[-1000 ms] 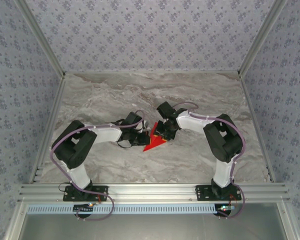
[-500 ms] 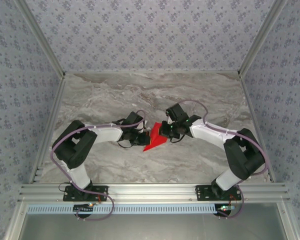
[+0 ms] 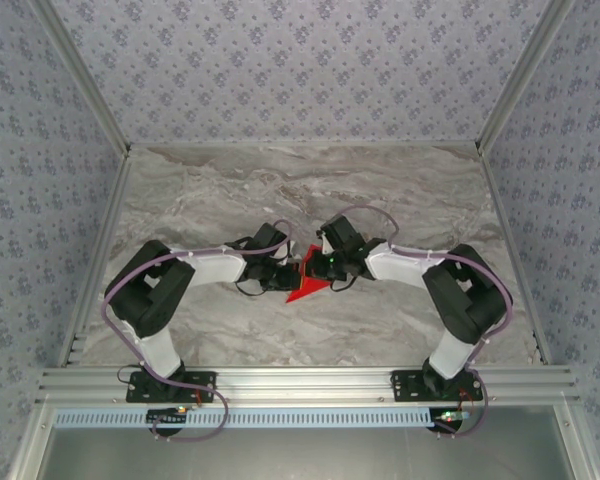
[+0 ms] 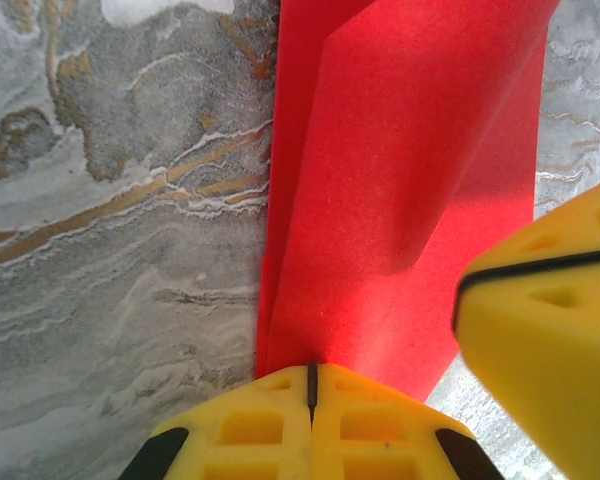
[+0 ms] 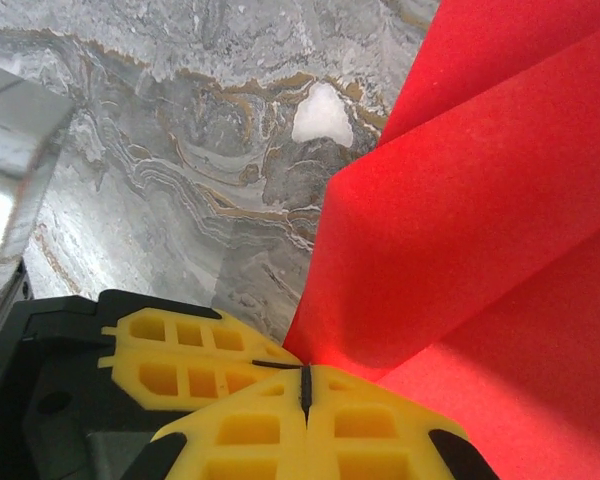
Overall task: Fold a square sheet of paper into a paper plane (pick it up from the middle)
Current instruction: Fourth fold the wing at the center of the table.
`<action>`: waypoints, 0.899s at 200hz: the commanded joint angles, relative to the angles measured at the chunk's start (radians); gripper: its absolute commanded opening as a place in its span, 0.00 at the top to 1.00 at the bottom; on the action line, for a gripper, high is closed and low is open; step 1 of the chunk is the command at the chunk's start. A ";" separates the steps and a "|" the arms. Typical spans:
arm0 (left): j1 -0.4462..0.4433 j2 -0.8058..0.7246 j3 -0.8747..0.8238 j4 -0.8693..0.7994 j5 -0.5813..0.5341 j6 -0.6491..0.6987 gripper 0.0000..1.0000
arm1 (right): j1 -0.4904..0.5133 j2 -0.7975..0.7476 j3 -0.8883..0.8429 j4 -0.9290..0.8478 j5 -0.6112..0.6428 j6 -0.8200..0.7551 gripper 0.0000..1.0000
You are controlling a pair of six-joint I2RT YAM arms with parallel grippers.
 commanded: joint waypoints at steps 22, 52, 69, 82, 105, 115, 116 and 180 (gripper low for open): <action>-0.015 0.085 -0.050 -0.148 -0.111 0.004 1.00 | 0.005 0.059 -0.006 0.026 -0.020 0.012 1.00; -0.020 0.084 -0.049 -0.161 -0.119 0.002 1.00 | -0.008 0.071 -0.018 0.026 -0.008 -0.001 1.00; -0.025 0.088 -0.050 -0.178 -0.129 0.008 1.00 | -0.028 0.077 -0.018 0.019 -0.004 -0.016 1.00; -0.028 0.089 -0.051 -0.189 -0.139 0.009 1.00 | -0.047 0.077 -0.020 0.007 0.003 -0.033 1.00; -0.028 0.089 -0.059 -0.193 -0.145 0.005 1.00 | -0.090 0.076 -0.024 -0.016 0.020 -0.060 1.00; -0.029 0.089 -0.062 -0.193 -0.146 0.005 1.00 | -0.111 0.074 -0.025 -0.027 0.027 -0.069 1.00; -0.029 0.089 -0.061 -0.193 -0.146 0.005 1.00 | -0.112 0.073 -0.025 -0.027 0.027 -0.069 1.00; -0.031 0.096 -0.052 -0.196 -0.148 0.005 1.00 | -0.080 -0.038 -0.018 -0.023 0.001 -0.086 1.00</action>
